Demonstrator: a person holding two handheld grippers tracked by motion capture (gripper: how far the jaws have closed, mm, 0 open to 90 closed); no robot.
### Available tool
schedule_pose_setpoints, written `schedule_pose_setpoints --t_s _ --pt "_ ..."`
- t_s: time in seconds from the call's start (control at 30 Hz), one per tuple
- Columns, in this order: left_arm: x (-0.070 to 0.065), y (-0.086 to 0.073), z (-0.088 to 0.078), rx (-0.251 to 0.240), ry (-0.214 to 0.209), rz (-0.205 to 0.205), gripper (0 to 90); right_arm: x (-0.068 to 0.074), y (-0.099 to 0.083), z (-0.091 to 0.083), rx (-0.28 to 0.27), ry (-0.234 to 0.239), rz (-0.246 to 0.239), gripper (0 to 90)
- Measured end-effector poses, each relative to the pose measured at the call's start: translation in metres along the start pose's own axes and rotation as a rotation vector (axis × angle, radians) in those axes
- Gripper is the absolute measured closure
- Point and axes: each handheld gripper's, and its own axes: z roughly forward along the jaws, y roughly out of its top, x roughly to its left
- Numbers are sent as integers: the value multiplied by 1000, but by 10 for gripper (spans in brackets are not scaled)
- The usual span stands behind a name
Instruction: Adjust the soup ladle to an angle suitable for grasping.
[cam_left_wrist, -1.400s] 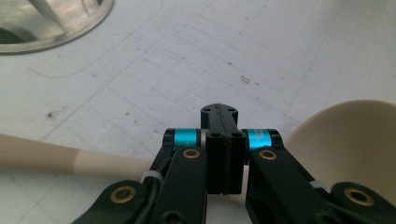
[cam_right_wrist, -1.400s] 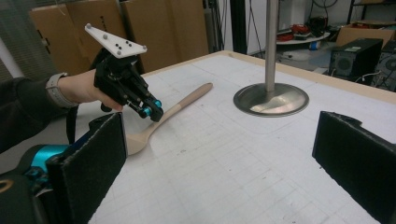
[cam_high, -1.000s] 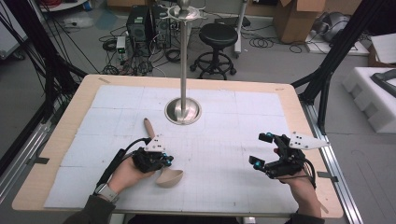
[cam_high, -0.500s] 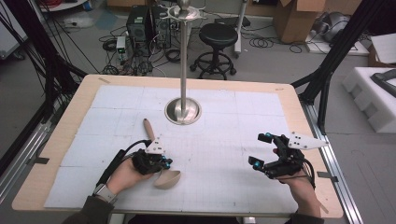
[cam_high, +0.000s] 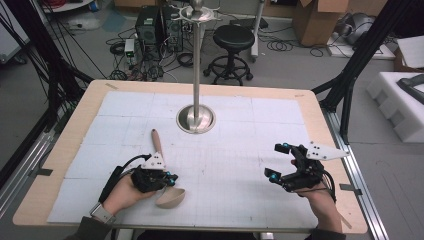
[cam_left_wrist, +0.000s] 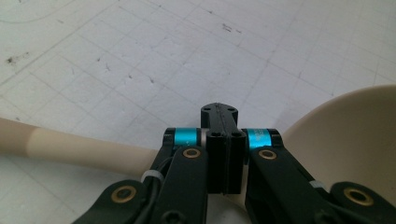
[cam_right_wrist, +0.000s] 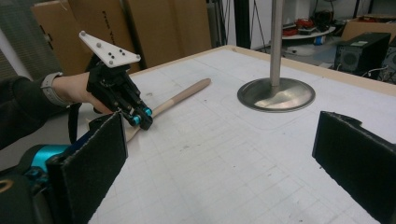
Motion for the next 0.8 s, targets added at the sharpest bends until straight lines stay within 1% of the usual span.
schedule_pose_setpoints --t_s 0.2,0.43,0.5,0.53,0.6,0.8 --pt "-1 -7 -8 4 -7 6 900 0 0 1 4 2 -1 22" --pt "-1 -20 -25 -7 -15 -2 900 0 0 0 -2 0 1 22" --pt "-2 -23 -28 -6 -14 -5 900 0 0 1 1 3 6 22" --pt "-2 -25 -29 -4 -16 -3 900 0 0 1 3 2 -3 22" --pt "-3 -28 -31 -3 -16 -6 900 1 0 2 6 4 2 22" --pt "-4 -35 -39 3 -13 -7 900 1 -1 2 7 3 -4 22"
